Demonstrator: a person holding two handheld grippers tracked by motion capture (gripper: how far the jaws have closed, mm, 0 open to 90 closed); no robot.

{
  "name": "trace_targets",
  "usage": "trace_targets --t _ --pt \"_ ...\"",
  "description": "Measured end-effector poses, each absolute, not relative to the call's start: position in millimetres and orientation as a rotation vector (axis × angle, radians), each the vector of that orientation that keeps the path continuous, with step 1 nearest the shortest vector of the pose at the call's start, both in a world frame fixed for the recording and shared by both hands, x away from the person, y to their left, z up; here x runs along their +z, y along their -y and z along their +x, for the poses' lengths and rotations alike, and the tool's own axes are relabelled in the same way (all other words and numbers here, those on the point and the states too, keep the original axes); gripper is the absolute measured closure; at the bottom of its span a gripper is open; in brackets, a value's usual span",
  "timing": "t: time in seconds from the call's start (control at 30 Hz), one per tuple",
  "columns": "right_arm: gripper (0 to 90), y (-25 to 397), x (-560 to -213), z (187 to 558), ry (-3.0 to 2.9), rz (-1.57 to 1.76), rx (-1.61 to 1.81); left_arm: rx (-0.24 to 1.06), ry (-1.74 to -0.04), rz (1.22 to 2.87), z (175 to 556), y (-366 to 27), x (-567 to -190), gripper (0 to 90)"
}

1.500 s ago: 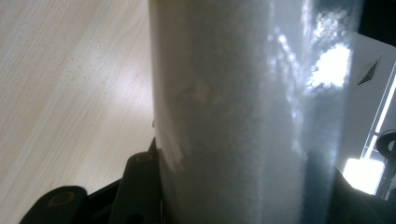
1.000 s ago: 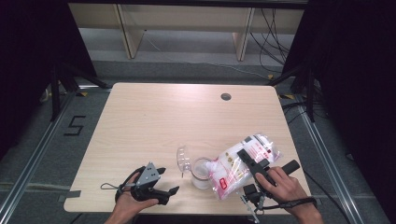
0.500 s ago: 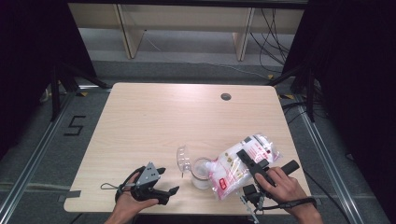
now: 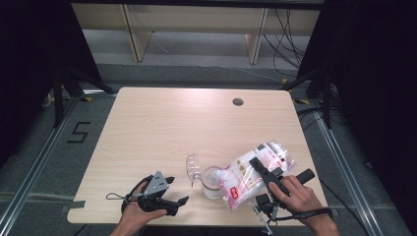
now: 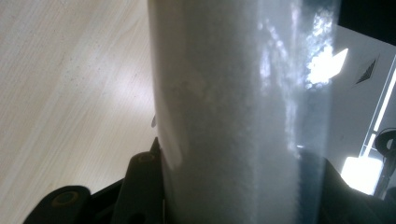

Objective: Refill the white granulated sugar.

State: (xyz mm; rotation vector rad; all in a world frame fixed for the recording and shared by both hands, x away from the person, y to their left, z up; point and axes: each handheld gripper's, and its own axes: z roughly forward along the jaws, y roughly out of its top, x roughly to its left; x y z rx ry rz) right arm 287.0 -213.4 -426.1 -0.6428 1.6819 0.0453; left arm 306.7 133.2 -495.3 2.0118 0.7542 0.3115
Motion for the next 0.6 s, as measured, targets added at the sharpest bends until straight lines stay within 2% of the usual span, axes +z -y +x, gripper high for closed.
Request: trace_targets --t 0.6 --pt "62.3 214.3 -424.1 287.0 -1.687 -0.653 0.03 0.311 -0.755 2.011 306.8 -133.3 -495.3 17.7"
